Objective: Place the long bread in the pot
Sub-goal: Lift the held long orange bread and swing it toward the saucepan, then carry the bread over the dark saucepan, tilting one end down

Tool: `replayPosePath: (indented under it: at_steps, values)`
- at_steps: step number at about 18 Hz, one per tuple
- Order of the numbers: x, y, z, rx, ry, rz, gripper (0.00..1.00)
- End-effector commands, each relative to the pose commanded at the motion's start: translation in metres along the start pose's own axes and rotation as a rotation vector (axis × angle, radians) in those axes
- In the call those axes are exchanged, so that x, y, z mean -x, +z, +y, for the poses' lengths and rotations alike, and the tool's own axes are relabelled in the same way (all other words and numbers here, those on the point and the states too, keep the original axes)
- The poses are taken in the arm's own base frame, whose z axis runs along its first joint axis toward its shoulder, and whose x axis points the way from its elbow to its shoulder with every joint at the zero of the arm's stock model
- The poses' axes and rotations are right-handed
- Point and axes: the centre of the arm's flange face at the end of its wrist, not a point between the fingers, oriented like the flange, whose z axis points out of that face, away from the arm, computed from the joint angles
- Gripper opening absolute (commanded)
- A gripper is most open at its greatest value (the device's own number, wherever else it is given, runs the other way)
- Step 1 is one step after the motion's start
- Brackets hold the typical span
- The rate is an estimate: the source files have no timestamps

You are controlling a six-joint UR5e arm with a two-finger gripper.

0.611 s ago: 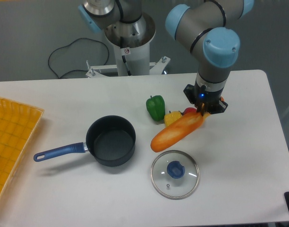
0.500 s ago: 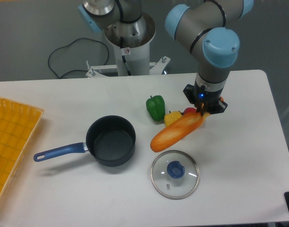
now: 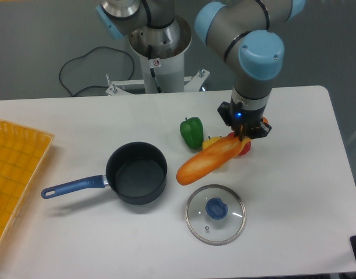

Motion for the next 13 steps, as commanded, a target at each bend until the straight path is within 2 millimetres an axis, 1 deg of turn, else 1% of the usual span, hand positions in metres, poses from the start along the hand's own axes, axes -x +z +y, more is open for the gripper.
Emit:
replayPosePath:
  at_steps: [3, 5, 7, 8, 11, 13]
  values:
    - [-0.016, -0.002, 0.001, -0.001, 0.0, 0.001, 0.0]
    - [-0.028, -0.001, -0.006, 0.001, 0.006, 0.006, 0.0]
    - [-0.039, 0.0, -0.004, 0.0, 0.006, 0.008, 0.0]
    - [-0.041, 0.001, -0.004, 0.003, 0.006, 0.012, 0.0]
    - [-0.053, 0.003, -0.015, 0.008, 0.006, 0.014, 0.0]
    - [-0.061, 0.005, -0.012, 0.014, -0.004, 0.015, 0.0]
